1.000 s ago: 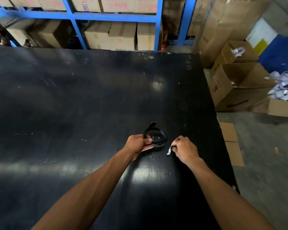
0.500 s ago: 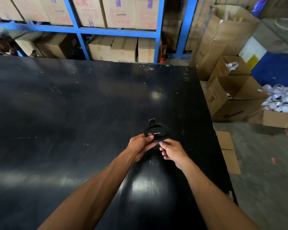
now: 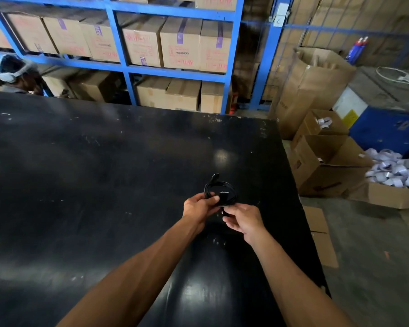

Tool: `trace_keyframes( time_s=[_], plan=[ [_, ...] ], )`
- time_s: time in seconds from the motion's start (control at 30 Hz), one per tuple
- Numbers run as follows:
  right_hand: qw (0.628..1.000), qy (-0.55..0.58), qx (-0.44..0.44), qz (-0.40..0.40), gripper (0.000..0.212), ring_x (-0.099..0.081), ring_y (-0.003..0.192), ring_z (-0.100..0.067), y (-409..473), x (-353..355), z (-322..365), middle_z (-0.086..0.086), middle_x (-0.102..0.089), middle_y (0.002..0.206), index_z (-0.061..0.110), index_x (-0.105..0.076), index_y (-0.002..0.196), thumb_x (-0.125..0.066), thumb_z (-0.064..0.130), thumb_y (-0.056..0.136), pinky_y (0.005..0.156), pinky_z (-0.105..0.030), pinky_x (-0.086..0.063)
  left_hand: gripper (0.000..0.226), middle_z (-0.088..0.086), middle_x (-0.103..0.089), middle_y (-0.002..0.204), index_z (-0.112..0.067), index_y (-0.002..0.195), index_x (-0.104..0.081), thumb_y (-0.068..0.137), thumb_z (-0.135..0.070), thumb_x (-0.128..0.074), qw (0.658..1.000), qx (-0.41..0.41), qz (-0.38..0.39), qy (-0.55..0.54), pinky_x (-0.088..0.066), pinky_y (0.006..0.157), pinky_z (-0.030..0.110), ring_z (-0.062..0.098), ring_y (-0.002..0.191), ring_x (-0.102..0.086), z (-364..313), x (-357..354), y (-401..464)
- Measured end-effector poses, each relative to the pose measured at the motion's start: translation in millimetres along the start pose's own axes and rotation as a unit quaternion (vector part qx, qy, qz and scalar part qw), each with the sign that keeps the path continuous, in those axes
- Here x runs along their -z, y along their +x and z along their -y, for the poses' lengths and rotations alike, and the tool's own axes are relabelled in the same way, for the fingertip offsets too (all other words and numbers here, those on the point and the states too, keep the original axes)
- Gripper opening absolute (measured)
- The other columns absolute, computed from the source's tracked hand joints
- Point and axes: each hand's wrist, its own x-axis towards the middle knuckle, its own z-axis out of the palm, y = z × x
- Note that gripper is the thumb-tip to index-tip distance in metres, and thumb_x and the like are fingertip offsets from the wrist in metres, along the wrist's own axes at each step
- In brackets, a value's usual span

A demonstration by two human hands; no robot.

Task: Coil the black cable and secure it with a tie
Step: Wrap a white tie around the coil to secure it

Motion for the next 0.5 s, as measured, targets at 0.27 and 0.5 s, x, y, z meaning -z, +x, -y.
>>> trace_keyframes(
  time_s=[0.27,0.5],
  plan=[
    [0.997,0.034,0.030,-0.059,0.013,-0.072,0.069,-0.024,-10.5,-9.1,12.9,-0.021,-0.069,0.101,-0.005,-0.064,0.098,-0.064,0.002,0.088,0.062,-0.030,-0.063,0.019,0.017,-0.075,0.091,0.004,0.102,-0.066,0.084,0.008,-0.070,0.998,-0.056,-0.010,0.020,-0.060,0.070,0.026,0.024,0.082,-0.076,-1.5,-7.1,-14.6],
    [0.990,0.035,0.072,-0.116,0.021,-0.074,0.065,-0.022,-19.7,-10.0,21.1,-0.019,-0.068,0.093,-0.005,-0.062,0.102,-0.075,-0.004,0.085,0.055,-0.026,-0.061,0.016,0.017,-0.076,0.090,0.005,0.102,-0.066,0.086,0.007,-0.069,0.997,-0.079,0.012,0.011,-0.059,0.068,0.023,0.023,0.081,-0.076,-3.8,-11.9,-26.4]
  ],
)
